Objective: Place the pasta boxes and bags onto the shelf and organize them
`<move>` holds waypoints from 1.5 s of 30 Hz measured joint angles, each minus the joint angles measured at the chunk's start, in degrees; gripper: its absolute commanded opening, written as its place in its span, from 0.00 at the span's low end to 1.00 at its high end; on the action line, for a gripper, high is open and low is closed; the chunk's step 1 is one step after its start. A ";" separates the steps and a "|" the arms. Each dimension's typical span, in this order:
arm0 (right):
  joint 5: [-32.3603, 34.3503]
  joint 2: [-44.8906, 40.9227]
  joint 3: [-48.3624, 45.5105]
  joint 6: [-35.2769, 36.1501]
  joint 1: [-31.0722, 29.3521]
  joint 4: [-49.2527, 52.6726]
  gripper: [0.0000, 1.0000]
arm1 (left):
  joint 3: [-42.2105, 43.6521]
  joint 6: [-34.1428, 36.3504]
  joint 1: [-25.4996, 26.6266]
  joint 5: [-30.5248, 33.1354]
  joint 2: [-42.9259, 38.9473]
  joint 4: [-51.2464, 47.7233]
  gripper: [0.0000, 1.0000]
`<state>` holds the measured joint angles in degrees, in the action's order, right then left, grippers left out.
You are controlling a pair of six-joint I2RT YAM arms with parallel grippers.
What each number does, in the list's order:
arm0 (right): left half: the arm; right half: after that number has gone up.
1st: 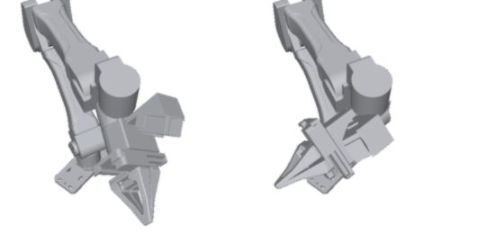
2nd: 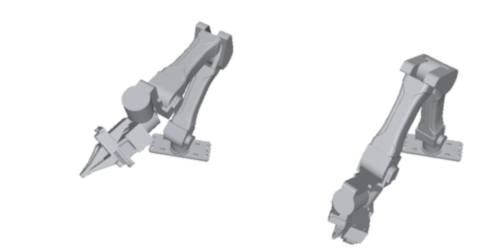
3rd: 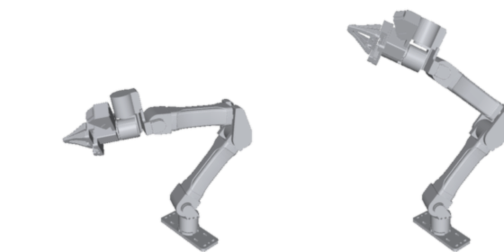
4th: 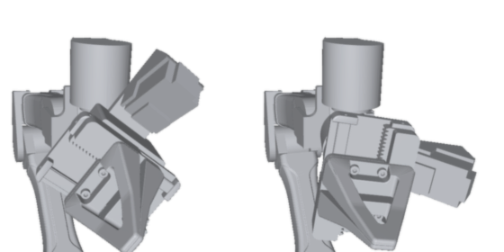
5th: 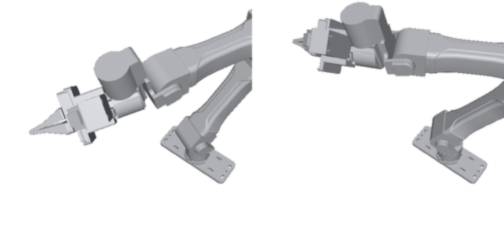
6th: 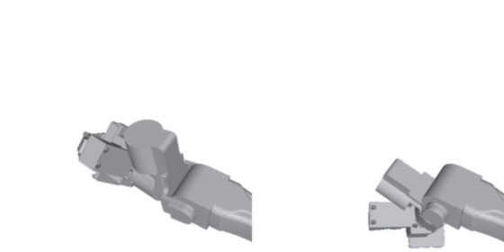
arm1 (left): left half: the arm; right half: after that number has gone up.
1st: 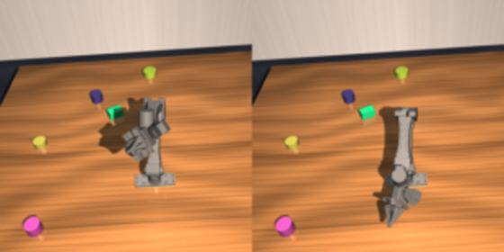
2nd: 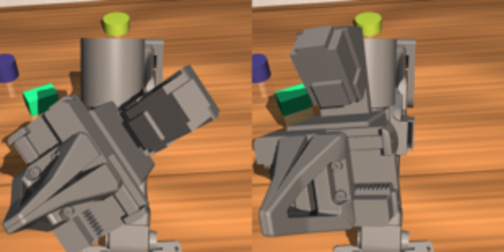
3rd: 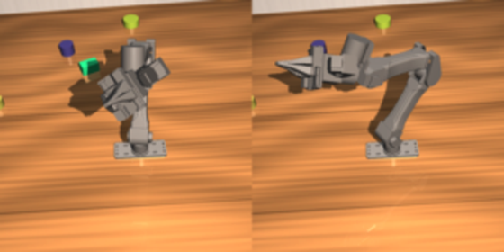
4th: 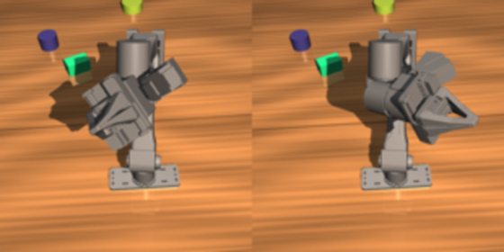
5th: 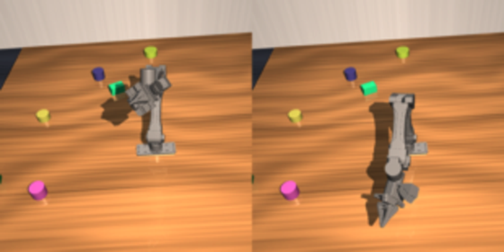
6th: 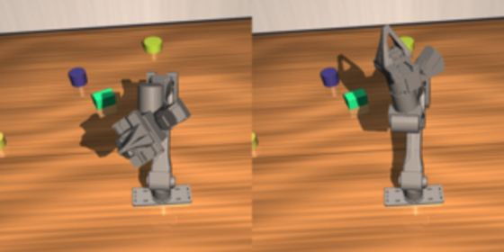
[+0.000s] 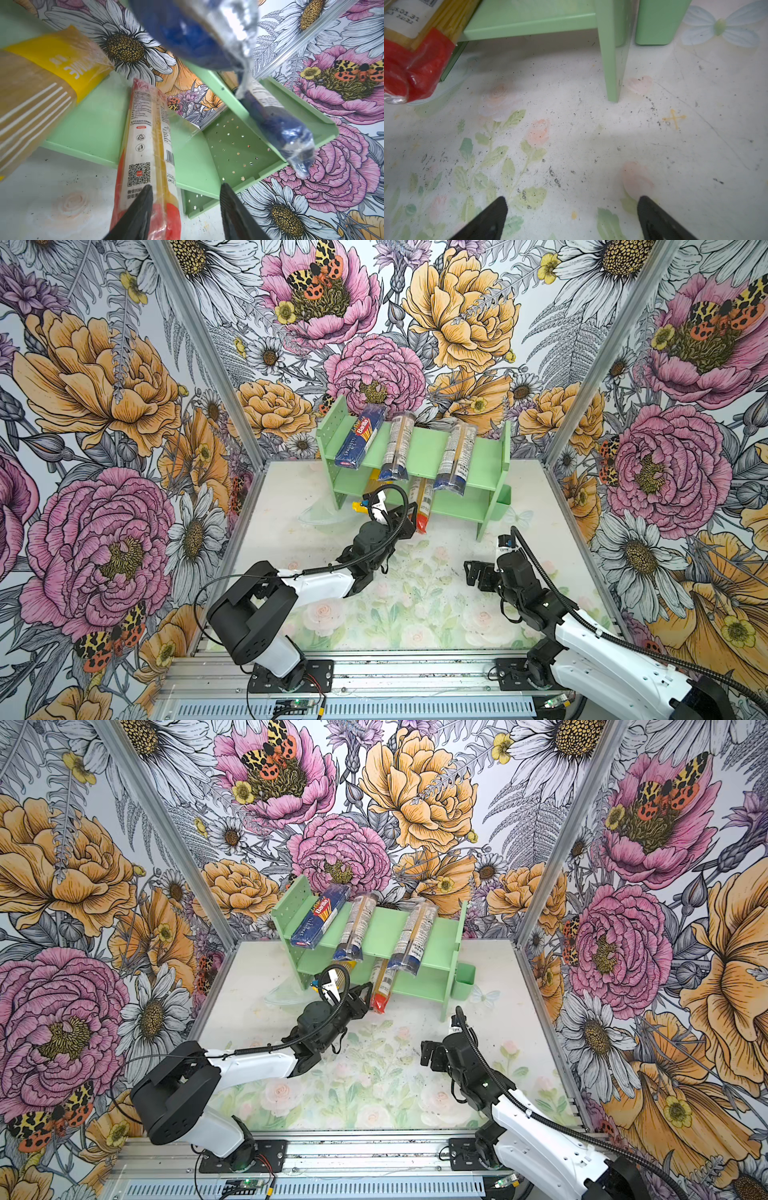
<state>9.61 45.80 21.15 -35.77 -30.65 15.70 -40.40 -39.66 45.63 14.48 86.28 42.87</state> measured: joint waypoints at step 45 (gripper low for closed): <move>-0.63 2.16 3.19 3.96 0.26 3.04 1.00 | 10.16 9.38 10.78 19.87 -28.39 -38.25 0.99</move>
<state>8.97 47.97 24.34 -31.81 -30.39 18.74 -30.24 -30.28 56.40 34.35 57.89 4.62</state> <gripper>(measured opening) 0.995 0.898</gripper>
